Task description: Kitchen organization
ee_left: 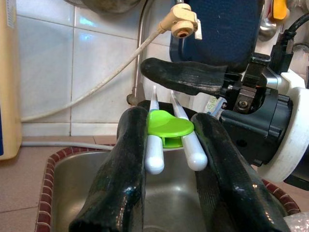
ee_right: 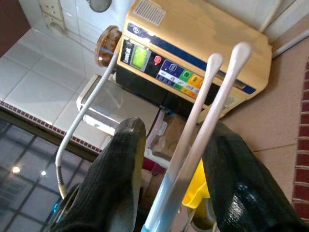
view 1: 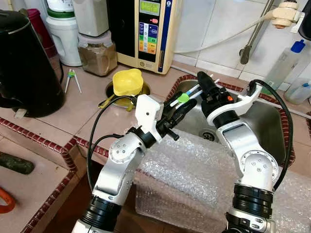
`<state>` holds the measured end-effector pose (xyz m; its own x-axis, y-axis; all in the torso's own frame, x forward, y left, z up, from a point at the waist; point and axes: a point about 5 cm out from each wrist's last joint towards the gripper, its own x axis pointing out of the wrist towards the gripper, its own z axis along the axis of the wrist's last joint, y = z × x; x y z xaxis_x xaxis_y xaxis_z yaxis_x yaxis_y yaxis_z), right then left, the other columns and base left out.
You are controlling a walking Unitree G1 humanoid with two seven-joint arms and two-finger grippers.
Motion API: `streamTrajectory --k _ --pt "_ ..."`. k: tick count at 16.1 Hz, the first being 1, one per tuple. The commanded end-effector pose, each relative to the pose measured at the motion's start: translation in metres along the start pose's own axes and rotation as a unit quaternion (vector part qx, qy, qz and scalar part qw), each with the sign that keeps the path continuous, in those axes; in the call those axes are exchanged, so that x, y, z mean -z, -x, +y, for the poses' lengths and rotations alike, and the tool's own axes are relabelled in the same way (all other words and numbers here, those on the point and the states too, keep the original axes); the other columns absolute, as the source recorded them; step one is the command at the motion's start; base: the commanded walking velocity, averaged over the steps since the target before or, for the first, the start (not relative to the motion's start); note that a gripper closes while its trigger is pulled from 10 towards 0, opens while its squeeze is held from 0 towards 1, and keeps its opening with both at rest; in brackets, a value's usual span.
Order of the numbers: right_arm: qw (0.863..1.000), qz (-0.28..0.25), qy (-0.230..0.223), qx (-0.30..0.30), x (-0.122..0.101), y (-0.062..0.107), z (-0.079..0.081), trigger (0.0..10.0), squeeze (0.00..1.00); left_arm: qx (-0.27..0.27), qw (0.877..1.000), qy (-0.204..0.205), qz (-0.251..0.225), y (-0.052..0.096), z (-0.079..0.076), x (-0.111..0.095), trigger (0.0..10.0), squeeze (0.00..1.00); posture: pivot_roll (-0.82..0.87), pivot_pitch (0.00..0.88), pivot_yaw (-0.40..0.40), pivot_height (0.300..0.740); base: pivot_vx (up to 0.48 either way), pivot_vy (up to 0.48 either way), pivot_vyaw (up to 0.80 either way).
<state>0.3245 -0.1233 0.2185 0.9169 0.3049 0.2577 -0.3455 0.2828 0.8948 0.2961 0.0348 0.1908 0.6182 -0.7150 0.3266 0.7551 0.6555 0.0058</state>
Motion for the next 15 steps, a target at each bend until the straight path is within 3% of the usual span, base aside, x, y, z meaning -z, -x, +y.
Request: streamTrajectory --k 1,11,13,14,15 --pt "1.000 0.011 -0.022 -0.013 0.0096 -0.0071 0.0088 0.0 0.00 0.015 1.000 -0.005 -0.010 -0.0031 -0.0072 -0.0048 0.0 0.00 -0.01 0.054 -0.088 0.740 0.000 0.000 0.00" --pt "1.000 -0.003 -0.024 0.007 0.0066 -0.0072 0.0048 0.0 0.00 0.016 1.000 -0.018 -0.004 -0.0013 -0.0063 -0.0033 0.0 0.00 -0.01 0.056 -0.083 0.740 0.000 0.000 0.00" --pt "1.000 -0.009 -0.027 0.009 0.0047 -0.0076 0.0037 0.0 0.00 0.018 1.000 -0.024 0.002 -0.0007 -0.0059 -0.0018 4.4 0.00 0.00 0.058 -0.081 0.740 0.000 0.000 0.00" --pt "1.000 -0.009 -0.027 0.009 0.0045 -0.0075 0.0037 0.0 0.00 0.018 1.000 -0.025 0.002 -0.0007 -0.0059 -0.0016 4.4 0.00 0.00 0.058 -0.081 0.740 0.000 0.000 0.00" --pt "1.000 -0.011 -0.027 0.010 0.0035 -0.0074 0.0032 0.0 0.00 0.014 1.000 -0.022 0.005 -0.0005 -0.0052 -0.0007 10.0 1.00 0.00 0.058 -0.080 0.740 0.000 0.000 0.00"
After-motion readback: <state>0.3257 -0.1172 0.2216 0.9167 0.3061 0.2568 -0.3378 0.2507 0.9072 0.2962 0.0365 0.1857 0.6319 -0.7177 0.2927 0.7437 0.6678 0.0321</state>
